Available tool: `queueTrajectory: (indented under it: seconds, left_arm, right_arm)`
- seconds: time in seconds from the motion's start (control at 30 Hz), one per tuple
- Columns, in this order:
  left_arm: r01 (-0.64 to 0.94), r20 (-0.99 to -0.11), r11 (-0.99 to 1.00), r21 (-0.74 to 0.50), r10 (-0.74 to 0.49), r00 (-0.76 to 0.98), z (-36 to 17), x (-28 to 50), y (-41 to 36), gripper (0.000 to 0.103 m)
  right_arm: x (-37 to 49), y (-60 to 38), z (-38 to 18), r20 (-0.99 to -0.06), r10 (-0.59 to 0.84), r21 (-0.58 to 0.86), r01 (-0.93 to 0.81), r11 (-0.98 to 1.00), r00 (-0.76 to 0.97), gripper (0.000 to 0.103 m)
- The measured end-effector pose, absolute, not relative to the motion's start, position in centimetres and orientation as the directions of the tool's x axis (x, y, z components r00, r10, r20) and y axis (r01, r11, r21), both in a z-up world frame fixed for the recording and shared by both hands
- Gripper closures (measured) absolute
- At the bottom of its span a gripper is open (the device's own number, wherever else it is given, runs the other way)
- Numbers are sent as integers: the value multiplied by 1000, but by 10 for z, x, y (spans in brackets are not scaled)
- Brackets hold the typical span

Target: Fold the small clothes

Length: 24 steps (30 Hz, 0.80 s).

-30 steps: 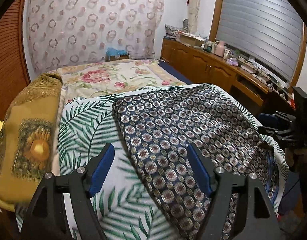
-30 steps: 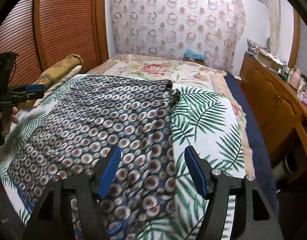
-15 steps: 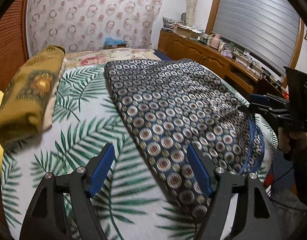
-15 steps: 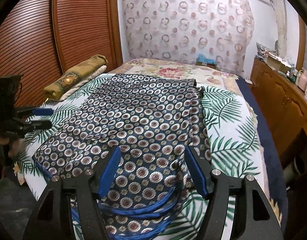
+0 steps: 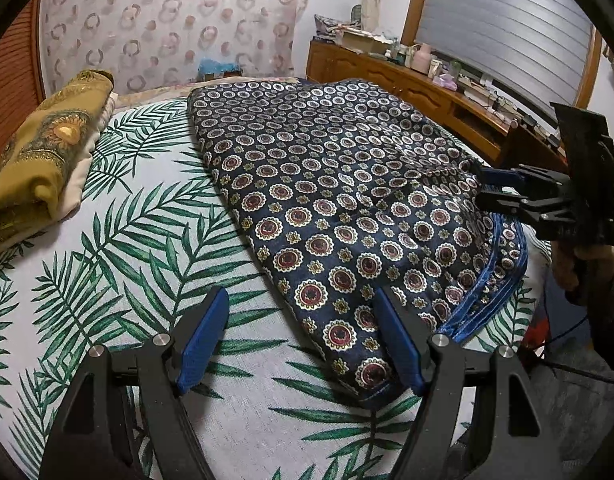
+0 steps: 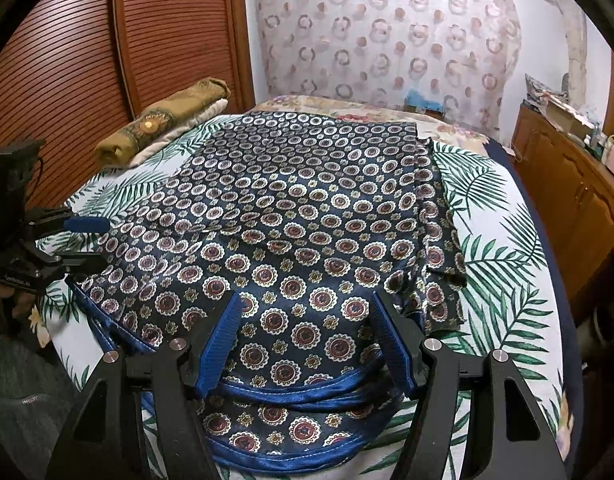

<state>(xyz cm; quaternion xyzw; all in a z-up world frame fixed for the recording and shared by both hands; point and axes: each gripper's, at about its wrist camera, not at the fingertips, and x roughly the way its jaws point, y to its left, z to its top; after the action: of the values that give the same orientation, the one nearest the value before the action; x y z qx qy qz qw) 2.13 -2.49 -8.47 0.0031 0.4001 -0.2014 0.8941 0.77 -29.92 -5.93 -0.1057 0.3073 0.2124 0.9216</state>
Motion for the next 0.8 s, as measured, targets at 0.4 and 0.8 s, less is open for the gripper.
queueTrajectory:
  seconds: [0.4, 0.8]
  left_arm:
    - [426, -716, 883, -199, -428, 552, -83, 11, -33, 79]
    - [464, -554, 850, -249, -518, 652, -12, 26, -32, 100]
  right_arm:
    - [7, -286, -64, -626, 339, -68, -482, 874, 702, 35]
    - [-20, -260, -57, -635, 431, -59, -596, 800, 641, 35]
